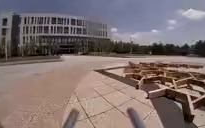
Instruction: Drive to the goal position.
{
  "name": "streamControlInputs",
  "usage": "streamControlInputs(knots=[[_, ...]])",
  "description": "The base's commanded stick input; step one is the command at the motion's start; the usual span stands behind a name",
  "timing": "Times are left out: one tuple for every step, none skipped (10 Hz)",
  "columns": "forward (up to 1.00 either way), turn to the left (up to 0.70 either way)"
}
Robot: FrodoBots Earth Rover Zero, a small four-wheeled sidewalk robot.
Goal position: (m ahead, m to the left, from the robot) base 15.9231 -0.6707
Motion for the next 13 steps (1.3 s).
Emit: streamControlInputs(knots=[[0.70, 0.00], [0.70, 0.00], [0.70, 0.00], [0.70, 0.00], [0.70, 0.00], [0.70, 0.00], [0.70, 0.00], [0.70, 0.00], [0.70, 0.00], [0.70, 0.00], [0.70, 0.00], [0.70, 0.00], [0.70, 0.19]])
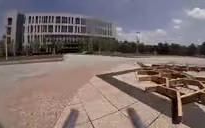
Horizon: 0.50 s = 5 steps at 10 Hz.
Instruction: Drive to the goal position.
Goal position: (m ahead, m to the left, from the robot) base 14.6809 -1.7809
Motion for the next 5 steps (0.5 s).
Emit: streamControlInputs(knots=[[0.70, 0.31], [0.70, 0.35], [0.70, 0.35], [0.70, 0.12], [0.70, 0.01]])
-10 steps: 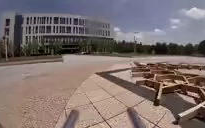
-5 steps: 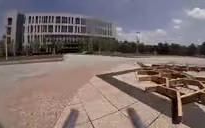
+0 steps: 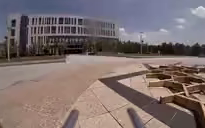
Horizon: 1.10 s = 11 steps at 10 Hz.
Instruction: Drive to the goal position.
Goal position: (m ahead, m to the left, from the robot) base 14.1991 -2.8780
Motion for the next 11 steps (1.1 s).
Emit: streamControlInputs(knots=[[0.70, 0.00], [0.70, 0.00], [0.70, 0.00], [0.70, 0.00], [0.70, 0.00], [0.70, 0.00], [0.70, 0.00], [0.70, 0.00], [0.70, 0.00], [0.70, 0.00], [0.70, 0.00]])
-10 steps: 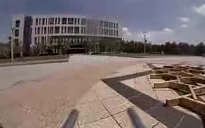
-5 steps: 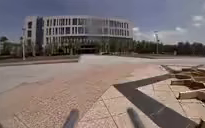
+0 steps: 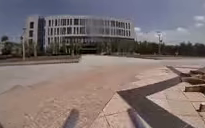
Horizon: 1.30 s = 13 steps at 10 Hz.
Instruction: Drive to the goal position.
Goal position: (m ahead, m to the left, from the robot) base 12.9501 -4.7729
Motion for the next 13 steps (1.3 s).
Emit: streamControlInputs(knots=[[0.70, 0.00], [0.70, 0.00], [0.70, 0.00], [0.70, 0.00], [0.70, 0.00], [0.70, 0.00], [0.70, 0.00], [0.70, 0.00], [0.70, 0.00], [0.70, 0.00], [0.70, 0.00], [0.70, 0.00], [0.70, 0.00]])
